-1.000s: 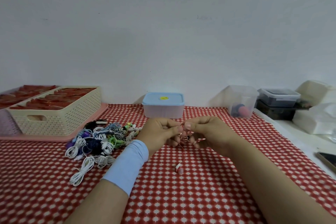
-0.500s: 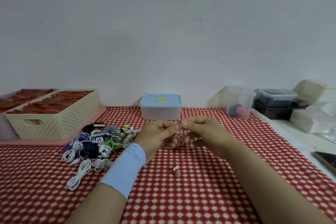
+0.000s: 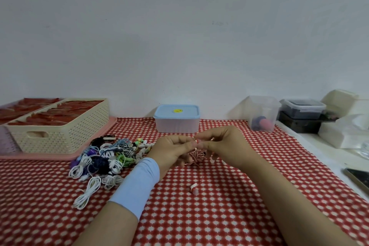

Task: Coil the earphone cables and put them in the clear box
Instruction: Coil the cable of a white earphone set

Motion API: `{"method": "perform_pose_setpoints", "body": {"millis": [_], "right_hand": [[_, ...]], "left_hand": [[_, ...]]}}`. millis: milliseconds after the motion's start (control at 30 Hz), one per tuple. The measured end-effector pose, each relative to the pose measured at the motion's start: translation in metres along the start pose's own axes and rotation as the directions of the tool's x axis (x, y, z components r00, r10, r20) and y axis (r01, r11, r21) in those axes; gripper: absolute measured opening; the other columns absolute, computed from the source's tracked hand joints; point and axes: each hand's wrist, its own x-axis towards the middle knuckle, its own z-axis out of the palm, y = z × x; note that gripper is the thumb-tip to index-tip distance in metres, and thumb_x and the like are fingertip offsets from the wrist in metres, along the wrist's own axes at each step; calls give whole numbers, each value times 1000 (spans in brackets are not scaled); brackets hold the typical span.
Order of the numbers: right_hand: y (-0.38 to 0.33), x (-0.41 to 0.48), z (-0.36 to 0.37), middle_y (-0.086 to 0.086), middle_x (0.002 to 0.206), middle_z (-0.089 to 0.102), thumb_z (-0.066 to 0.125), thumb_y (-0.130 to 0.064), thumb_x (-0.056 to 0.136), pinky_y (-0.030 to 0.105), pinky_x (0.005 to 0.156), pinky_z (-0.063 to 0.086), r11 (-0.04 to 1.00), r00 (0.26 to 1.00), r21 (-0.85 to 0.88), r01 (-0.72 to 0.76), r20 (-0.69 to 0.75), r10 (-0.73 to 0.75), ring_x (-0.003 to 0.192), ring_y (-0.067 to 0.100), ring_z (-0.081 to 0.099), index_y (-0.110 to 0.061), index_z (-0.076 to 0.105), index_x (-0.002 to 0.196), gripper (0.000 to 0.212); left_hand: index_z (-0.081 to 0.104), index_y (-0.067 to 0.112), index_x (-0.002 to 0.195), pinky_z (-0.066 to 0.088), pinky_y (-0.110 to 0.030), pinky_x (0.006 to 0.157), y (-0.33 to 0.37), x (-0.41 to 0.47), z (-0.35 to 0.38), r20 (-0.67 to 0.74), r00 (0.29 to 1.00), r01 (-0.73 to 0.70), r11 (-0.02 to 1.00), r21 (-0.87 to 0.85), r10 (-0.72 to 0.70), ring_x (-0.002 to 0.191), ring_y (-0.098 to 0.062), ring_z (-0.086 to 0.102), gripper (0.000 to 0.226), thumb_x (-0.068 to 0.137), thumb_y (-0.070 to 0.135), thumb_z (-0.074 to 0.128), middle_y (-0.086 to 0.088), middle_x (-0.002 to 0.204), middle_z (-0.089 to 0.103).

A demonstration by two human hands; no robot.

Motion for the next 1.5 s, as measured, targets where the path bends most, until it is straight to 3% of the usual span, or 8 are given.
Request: {"method": "perform_pose_setpoints", "body": {"millis": [233,433,767,933,1167,1333,1400,1500], "right_hand": [[5,4,5,-3,80,78,83,-7,78,24,59,57,991,996,-125,39,-80,-49,60,12,68,-18,81,91,17],[7,2,5,7,81,77,81,-5,81,23,56,55,999,995,25,-40,-86,42,59,18,66,-9,77,105,25],[12,6,10,-5,91,76,77,-16,88,29,62,60,990,989,-111,-84,-128,70,62,15,70,-19,76,108,21],[11,6,15,-11,81,77,75,-19,89,18,69,55,966,995,-241,-89,-62,76,69,-1,68,-22,81,92,8],[9,5,18,-9,78,77,74,-17,89,12,60,51,969,994,-226,-104,-58,93,63,1,67,-25,80,88,9],[10,7,19,-9,79,76,73,-17,90,13,60,50,973,990,-195,-124,-86,109,64,-1,67,-20,80,93,8],[10,13,17,-9,76,74,73,-16,91,16,60,49,972,985,-188,-144,-119,123,56,-5,63,-19,79,94,7],[7,30,11,-12,83,73,71,-17,92,20,69,50,947,985,-287,-146,-127,113,58,-9,61,-19,79,97,10]], "left_hand": [[74,12,94,49,-23,49,0,-1,0,-49,992,-111,986,124,118,60,-17,67,12,83,8,75,-7,79,76],[78,18,94,52,-20,54,-2,0,-2,-84,952,-258,918,302,295,54,-15,66,17,82,7,76,3,69,74],[69,25,105,56,-26,57,2,-2,-6,-28,976,-196,923,332,217,65,-18,71,32,82,3,75,-6,85,71],[76,24,100,62,-36,69,4,-2,-11,-21,986,-152,937,314,167,71,-19,73,30,80,2,77,-6,82,76],[77,19,85,59,-30,58,5,-4,-14,-33,984,-150,923,354,172,57,-14,67,21,76,1,80,-3,65,71],[78,25,96,49,-14,65,5,0,-18,-3,978,-176,837,519,208,60,8,60,22,77,14,81,10,83,73],[73,32,111,47,-15,78,7,3,-22,40,980,-173,747,642,193,77,15,59,33,80,25,79,17,100,72],[65,34,126,41,-31,106,20,16,-33,42,993,-102,656,748,108,118,-4,56,43,84,42,72,15,128,63]]}}
